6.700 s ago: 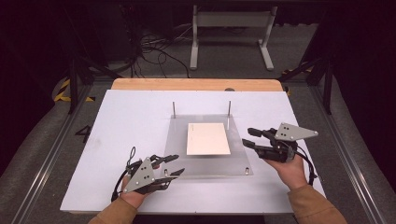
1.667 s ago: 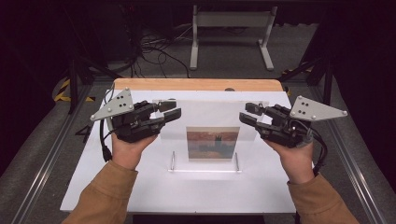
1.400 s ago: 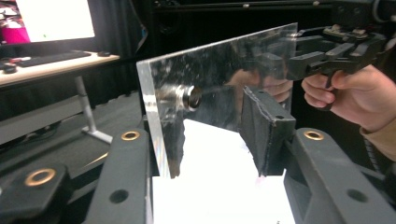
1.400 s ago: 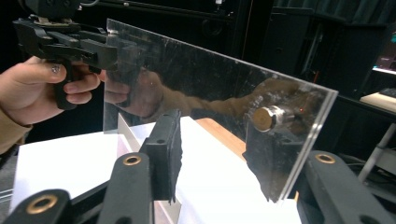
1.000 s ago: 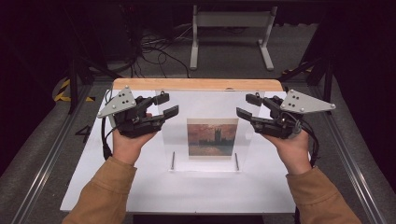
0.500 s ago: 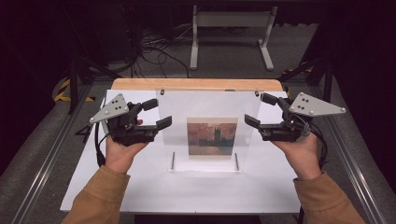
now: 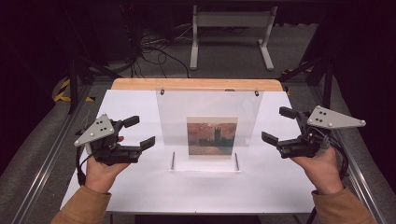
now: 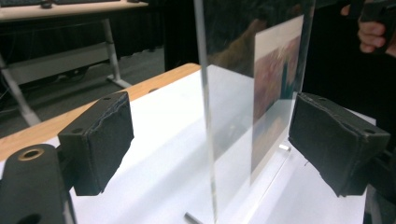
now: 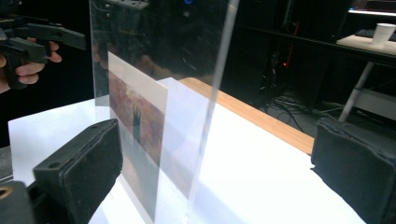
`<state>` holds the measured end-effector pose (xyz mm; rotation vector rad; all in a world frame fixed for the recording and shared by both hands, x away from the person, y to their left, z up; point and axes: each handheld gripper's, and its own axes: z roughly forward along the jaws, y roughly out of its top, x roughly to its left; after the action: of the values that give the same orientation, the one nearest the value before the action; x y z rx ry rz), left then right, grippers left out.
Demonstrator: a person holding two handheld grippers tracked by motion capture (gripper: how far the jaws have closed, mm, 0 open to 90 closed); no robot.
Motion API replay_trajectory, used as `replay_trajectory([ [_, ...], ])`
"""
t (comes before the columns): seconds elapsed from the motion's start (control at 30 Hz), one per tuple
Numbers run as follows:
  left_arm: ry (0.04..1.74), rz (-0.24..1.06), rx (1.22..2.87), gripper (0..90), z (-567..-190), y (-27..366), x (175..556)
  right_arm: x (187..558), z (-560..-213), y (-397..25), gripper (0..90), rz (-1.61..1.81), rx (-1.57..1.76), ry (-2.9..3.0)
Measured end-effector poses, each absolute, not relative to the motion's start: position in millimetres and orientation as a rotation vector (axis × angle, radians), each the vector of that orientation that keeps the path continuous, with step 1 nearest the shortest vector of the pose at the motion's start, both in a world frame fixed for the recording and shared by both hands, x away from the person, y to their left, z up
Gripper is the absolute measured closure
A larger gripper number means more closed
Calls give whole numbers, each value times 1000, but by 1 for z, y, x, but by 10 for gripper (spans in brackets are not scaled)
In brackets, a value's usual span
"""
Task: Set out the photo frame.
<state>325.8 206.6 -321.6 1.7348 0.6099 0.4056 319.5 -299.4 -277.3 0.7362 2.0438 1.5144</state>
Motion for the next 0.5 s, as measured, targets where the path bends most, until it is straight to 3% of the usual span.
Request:
replay_trajectory([
  [0.5, 709, 430, 1743, 90, -380, 244, 306, 306, -326, -344, 2, 1471, 895, 2047],
])
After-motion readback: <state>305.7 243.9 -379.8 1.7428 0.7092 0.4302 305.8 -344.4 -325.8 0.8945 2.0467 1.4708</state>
